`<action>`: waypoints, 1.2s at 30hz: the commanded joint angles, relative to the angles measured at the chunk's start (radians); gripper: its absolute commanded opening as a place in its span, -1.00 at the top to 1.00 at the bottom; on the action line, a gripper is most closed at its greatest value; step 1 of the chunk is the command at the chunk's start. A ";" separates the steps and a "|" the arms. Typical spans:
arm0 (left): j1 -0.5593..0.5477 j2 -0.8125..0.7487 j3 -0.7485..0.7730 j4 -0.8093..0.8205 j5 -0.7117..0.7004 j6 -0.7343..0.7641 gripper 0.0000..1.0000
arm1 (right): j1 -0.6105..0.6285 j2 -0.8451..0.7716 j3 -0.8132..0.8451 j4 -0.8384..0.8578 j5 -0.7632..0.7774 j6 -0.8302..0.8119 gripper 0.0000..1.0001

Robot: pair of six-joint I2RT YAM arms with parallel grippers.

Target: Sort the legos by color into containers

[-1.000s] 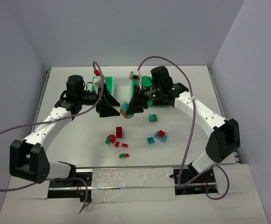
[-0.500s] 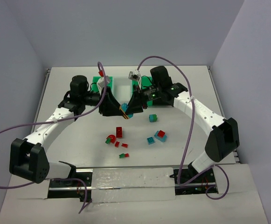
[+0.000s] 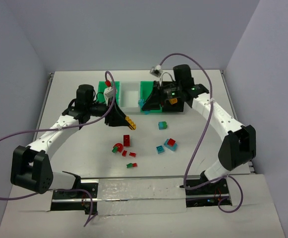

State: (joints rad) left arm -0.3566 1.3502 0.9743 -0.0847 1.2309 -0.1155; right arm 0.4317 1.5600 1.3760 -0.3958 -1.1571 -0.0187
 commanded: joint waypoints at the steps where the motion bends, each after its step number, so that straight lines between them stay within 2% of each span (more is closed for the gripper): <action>1: 0.040 -0.015 -0.029 -0.171 -0.022 0.210 1.00 | -0.105 0.010 0.071 0.035 0.064 0.011 1.00; 3: 0.051 -0.016 -0.025 -0.233 -0.046 0.263 1.00 | -0.114 0.042 0.097 0.015 0.128 -0.005 1.00; 5: 0.066 -0.022 -0.010 -0.257 -0.072 0.296 1.00 | -0.111 0.062 0.107 0.027 0.321 0.004 1.00; 11: 0.082 -0.048 0.023 -0.151 -0.204 0.198 1.00 | -0.081 0.174 0.138 0.112 0.760 0.028 1.00; 13: 0.083 -0.040 0.044 -0.129 -0.248 0.157 1.00 | -0.073 0.227 0.168 0.126 0.851 0.055 1.00; 16: 0.084 -0.043 0.056 -0.101 -0.303 0.125 1.00 | -0.067 0.290 0.196 0.156 0.921 0.065 0.99; 19: 0.083 -0.039 0.063 -0.105 -0.315 0.111 1.00 | -0.046 0.350 0.225 0.179 0.991 0.041 0.81; 24: 0.083 -0.036 0.056 -0.091 -0.327 0.079 1.00 | -0.030 0.429 0.291 0.169 1.021 0.040 0.68; 36: 0.084 -0.021 0.056 -0.084 -0.340 0.082 1.00 | -0.010 0.502 0.355 0.164 1.059 0.030 0.64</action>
State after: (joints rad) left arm -0.2775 1.3388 0.9916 -0.2185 0.8928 -0.0231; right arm 0.4116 2.0455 1.6731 -0.2699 -0.1317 0.0219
